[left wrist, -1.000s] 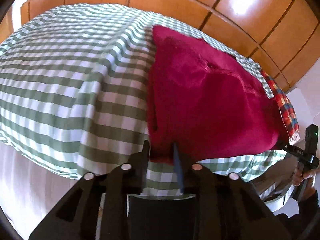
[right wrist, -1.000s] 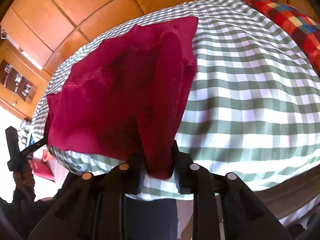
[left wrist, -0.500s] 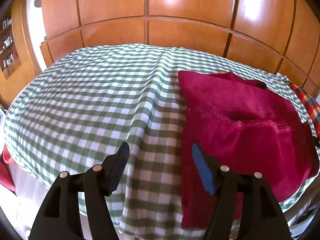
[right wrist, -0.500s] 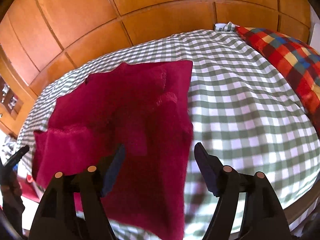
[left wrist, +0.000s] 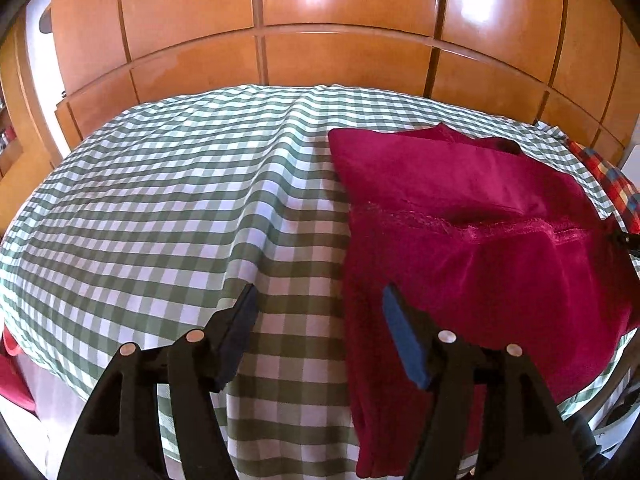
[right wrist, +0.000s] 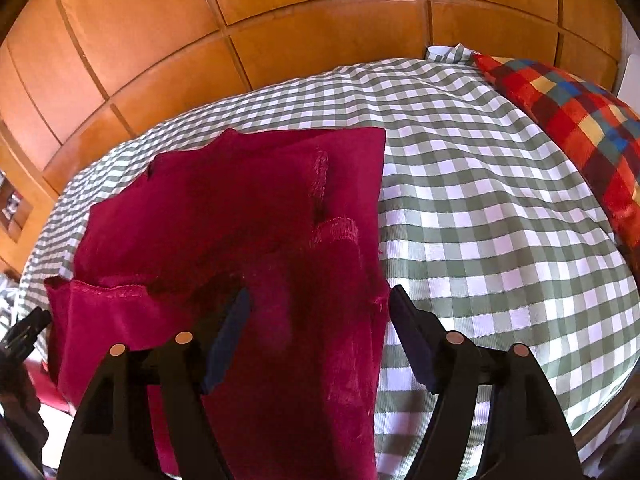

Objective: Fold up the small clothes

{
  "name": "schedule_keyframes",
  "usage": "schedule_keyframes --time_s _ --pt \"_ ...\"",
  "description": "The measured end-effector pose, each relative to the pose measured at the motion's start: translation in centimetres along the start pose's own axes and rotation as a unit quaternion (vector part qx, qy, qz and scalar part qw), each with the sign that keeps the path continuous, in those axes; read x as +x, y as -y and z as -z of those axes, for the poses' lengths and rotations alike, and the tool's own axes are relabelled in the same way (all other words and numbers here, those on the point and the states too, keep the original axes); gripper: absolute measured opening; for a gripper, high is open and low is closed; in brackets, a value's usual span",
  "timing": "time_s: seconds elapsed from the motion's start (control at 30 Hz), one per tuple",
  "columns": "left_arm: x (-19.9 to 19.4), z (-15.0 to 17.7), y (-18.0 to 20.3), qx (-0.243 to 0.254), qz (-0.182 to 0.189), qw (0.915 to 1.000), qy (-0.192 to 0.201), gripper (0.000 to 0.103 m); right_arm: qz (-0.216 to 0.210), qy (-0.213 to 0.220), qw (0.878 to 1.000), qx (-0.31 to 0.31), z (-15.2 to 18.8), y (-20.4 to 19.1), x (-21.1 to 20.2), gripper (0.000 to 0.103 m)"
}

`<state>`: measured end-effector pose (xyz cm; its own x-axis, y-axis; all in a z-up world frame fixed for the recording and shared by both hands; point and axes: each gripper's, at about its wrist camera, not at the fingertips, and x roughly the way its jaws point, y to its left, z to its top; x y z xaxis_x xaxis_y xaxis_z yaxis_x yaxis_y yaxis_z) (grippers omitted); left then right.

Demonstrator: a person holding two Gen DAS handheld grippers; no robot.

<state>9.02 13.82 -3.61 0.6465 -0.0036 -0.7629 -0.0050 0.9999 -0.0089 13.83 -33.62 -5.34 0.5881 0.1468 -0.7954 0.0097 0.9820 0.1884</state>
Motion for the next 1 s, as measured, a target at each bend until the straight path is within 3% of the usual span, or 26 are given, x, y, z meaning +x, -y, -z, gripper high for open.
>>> schedule_keyframes --time_s 0.2,0.27,0.4,0.5,0.57,0.6,0.63,0.67,1.0 --pt "1.0 -0.2 -0.2 -0.017 0.037 0.9992 -0.006 0.056 0.001 0.002 1.000 -0.003 -0.5 0.3 0.3 0.070" --pt "1.5 -0.3 -0.4 -0.030 0.054 0.9980 -0.013 0.042 0.001 0.006 1.000 -0.005 -0.6 0.5 0.0 0.070" --pt "2.3 -0.4 -0.4 -0.044 0.081 0.9956 -0.019 0.029 0.000 0.010 1.000 -0.015 -0.9 0.7 -0.1 0.070" --pt "2.6 -0.6 -0.4 -0.052 0.094 0.9939 -0.023 0.019 -0.001 0.004 1.000 -0.016 -1.3 0.7 0.6 0.058" --pt "2.3 -0.7 -0.4 -0.057 0.096 0.9936 -0.018 0.011 -0.001 0.001 1.000 -0.020 -1.3 0.5 0.9 0.031" --pt "2.1 -0.7 -0.4 -0.058 0.097 0.9935 -0.015 0.011 0.004 0.003 1.000 -0.028 -1.3 0.2 0.8 0.027" --pt "1.6 -0.7 -0.4 -0.060 0.101 0.9930 -0.008 0.009 0.014 0.009 0.999 -0.046 -1.1 -0.3 0.4 0.017" --pt "1.2 -0.7 -0.4 -0.060 0.102 0.9930 -0.002 0.000 0.016 0.011 0.998 -0.053 -0.9 -0.5 0.1 0.011" --pt "-2.8 -1.9 -0.6 -0.041 0.120 0.9905 0.054 0.000 -0.002 0.056 0.997 -0.059 -0.5 -0.6 -4.8 0.007"
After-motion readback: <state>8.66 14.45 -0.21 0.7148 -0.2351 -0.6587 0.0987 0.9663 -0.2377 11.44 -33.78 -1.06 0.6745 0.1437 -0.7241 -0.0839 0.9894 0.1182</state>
